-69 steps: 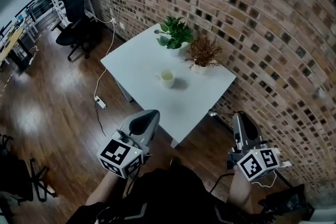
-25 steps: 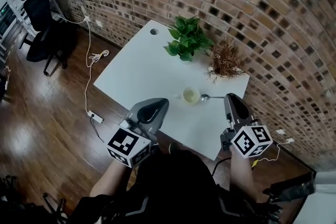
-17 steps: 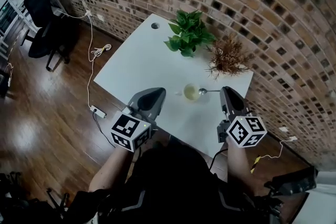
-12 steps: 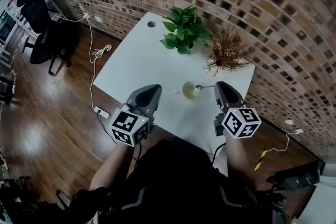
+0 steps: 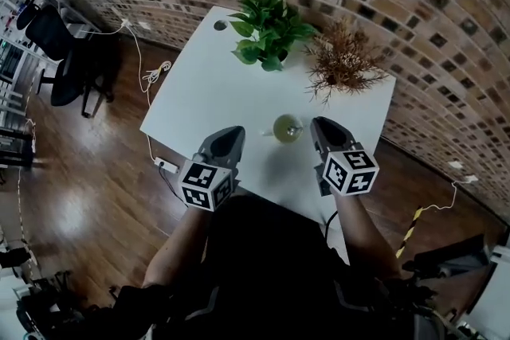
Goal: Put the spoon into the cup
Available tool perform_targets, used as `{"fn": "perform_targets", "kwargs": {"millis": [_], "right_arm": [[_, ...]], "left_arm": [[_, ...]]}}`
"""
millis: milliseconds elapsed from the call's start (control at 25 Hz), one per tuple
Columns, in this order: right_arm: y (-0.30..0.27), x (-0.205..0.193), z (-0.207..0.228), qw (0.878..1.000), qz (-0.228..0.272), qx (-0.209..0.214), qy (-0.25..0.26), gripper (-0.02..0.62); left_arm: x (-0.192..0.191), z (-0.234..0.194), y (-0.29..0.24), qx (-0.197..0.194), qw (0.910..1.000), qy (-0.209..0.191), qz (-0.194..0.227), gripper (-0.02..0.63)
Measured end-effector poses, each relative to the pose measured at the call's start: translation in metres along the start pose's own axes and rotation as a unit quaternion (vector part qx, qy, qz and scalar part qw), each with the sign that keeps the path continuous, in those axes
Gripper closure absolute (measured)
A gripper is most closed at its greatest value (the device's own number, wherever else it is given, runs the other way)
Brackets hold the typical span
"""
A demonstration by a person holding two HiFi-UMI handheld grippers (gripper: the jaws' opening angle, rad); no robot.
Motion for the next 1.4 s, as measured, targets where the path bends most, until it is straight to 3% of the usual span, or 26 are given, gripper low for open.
{"fn": "perform_targets", "kwargs": {"millis": [480, 1080, 1400], "right_arm": [[-0.023, -0.039, -0.006, 0.996, -0.022, -0.089, -0.015, 0.548], [-0.036, -0.059, -0.003, 0.99, -0.024, -0.134, -0.047, 0.546], [-0.037, -0.07, -0.005, 0.988, -0.037, -0.146, -0.039, 0.535]], "left_arm": [[-0.016, -0.028, -0.02, -0.057, 0.998, -0.005, -0.028, 0.606], [-0.015, -0.043, -0.034, -0.093, 0.9948, -0.012, -0.04, 0.606], [-0.011, -0.055, -0.031, -0.095, 0.9946, -0.016, -0.039, 0.606]]}}
Point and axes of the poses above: the fingertips, and each gripper's own axes: y backward along the fingers, z to its right, x out of its top, the point moved 9 cm from there along y, backward along the fingers, and after that the axes turned 4 degrees about z, right-handed, at the moved point
